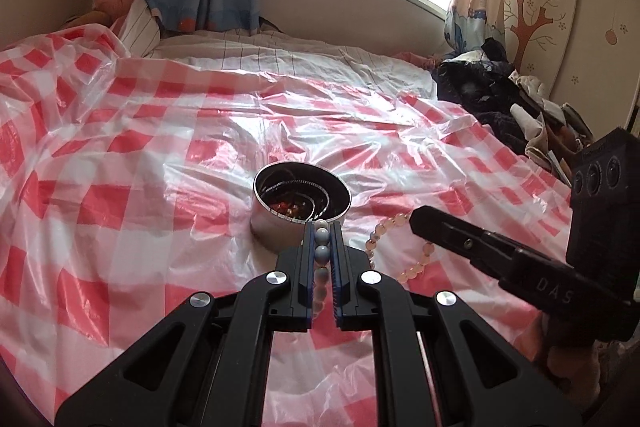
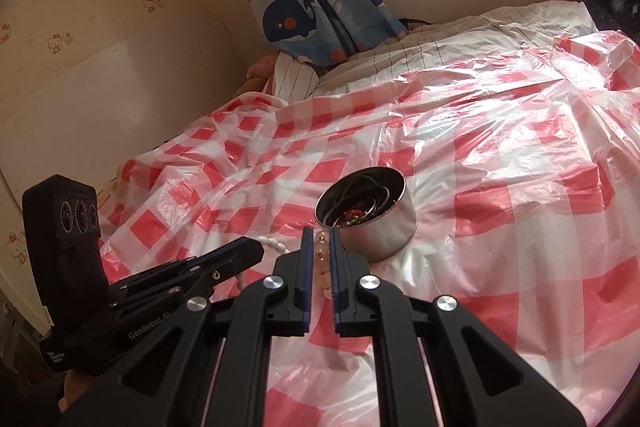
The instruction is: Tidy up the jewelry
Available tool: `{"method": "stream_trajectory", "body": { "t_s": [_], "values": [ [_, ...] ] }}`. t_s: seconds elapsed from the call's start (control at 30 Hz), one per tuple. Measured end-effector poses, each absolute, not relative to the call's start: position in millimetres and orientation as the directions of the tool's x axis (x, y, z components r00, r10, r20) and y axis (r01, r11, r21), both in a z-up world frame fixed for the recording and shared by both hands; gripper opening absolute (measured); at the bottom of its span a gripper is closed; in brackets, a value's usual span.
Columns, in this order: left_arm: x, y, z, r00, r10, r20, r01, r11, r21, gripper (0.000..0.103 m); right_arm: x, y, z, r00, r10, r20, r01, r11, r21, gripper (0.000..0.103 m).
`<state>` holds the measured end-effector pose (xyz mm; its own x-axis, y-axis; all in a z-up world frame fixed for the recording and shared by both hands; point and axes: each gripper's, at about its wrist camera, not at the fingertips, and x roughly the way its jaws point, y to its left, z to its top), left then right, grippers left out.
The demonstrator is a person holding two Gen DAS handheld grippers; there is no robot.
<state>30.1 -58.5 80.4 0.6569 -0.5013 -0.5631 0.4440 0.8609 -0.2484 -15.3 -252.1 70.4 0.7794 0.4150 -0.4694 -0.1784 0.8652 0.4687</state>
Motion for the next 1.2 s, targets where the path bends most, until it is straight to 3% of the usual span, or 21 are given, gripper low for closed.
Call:
{"method": "stream_trajectory", "body": {
  "t_s": [0.23, 0.37, 0.47, 0.6, 0.7, 0.83, 0.97, 1.07, 1.2],
  "values": [
    [80, -83, 98, 0.671, -0.537, -0.511, 0.44, 0.843, -0.308, 0.007, 11, -265, 87, 0.799, 0.409, -0.441, -0.185, 0.865, 0.466, 0.008],
    [131, -91, 56, 0.614, -0.491, -0.618, 0.344, 0.871, -0.35, 0.007, 35, -271, 87, 0.798, 0.415, -0.437, -0.179, 0.855, 0.486, 0.008],
    [145, -77, 37, 0.605, -0.481, -0.634, 0.29, 0.875, -0.387, 0.008, 57, -266, 87, 0.786, 0.441, -0.433, -0.198, 0.843, 0.5, 0.008],
    [143, -54, 32, 0.633, -0.456, -0.626, 0.246, 0.885, -0.396, 0.027, 81, -255, 83, 0.758, 0.481, -0.441, -0.217, 0.823, 0.525, 0.009],
    [135, -43, 30, 0.629, -0.449, -0.635, 0.236, 0.888, -0.394, 0.034, 103, -246, 58, 0.716, 0.375, -0.588, -0.118, 0.896, 0.429, 0.009],
    [110, -38, 32, 0.63, -0.417, -0.656, 0.242, 0.907, -0.344, 0.04, 84, -258, 45, 0.726, 0.317, -0.61, -0.05, 0.91, 0.413, 0.01],
    [72, -41, 35, 0.648, -0.313, -0.694, 0.234, 0.949, -0.209, 0.057, 35, -265, 40, 0.731, 0.261, -0.63, -0.01, 0.928, 0.372, 0.033],
    [47, -42, 32, 0.658, -0.241, -0.714, 0.229, 0.967, -0.115, 0.073, -1, -262, 28, 0.71, 0.196, -0.677, 0.034, 0.95, 0.31, 0.035],
    [24, -36, 17, 0.651, -0.184, -0.737, 0.221, 0.974, -0.048, 0.088, -27, -255, 5, 0.65, 0.103, -0.753, 0.109, 0.968, 0.227, 0.051]
  ]
}}
